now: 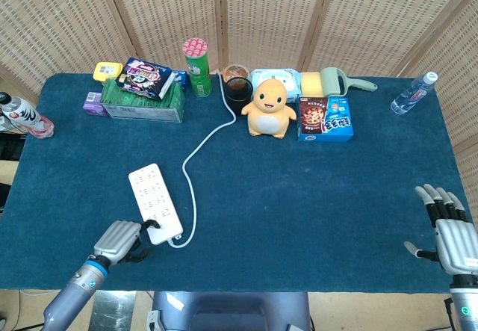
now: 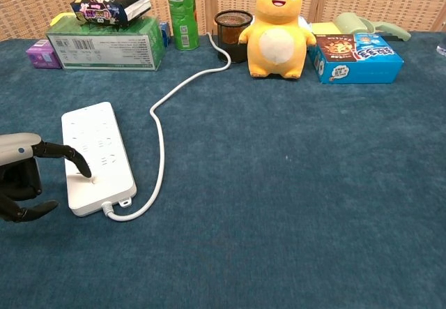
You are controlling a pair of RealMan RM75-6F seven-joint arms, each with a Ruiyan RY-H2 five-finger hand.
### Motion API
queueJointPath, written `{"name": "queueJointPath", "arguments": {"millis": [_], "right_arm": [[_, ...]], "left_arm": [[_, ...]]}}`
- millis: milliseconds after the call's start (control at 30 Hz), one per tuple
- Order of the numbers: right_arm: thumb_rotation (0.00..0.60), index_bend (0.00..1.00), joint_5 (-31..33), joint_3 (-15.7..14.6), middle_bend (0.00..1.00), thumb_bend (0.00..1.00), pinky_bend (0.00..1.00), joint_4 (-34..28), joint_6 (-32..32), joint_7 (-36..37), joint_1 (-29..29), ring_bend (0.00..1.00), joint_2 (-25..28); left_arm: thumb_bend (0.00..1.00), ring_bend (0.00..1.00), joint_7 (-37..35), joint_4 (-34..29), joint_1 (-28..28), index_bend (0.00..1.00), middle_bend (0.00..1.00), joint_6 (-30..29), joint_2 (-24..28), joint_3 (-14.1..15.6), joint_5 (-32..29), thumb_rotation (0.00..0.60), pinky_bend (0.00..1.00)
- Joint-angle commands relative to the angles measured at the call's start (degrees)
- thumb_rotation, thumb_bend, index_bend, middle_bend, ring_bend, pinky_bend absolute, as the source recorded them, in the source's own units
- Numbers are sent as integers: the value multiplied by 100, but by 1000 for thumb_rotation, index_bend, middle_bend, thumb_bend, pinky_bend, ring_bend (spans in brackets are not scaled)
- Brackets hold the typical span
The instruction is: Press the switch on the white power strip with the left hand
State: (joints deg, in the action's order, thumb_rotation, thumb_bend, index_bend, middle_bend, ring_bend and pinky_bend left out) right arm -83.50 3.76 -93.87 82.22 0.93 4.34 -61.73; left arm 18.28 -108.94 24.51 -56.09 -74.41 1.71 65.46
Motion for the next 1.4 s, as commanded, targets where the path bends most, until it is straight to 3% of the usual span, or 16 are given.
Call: {"name": "queueJointPath", "arguments": {"millis": [33, 1000, 1400], "right_arm": [[600, 52, 8, 1, 56, 0, 0, 5, -7, 2, 2, 48, 0], [600, 52, 91, 41, 56, 0, 0, 46, -26, 69, 6, 46, 13], [600, 52, 95, 34, 56, 0, 0, 57, -48, 28, 15, 46, -6]], "left_arm": [[469, 1000, 49, 41, 44, 264, 1000, -9, -66, -27, -48, 600, 1000], [455, 1000, 127, 270, 262, 264, 1000, 102, -272, 54, -460, 600, 1000], [445, 1000, -493, -275, 86, 264, 1000, -223, 274, 70, 316, 600, 1000]]}}
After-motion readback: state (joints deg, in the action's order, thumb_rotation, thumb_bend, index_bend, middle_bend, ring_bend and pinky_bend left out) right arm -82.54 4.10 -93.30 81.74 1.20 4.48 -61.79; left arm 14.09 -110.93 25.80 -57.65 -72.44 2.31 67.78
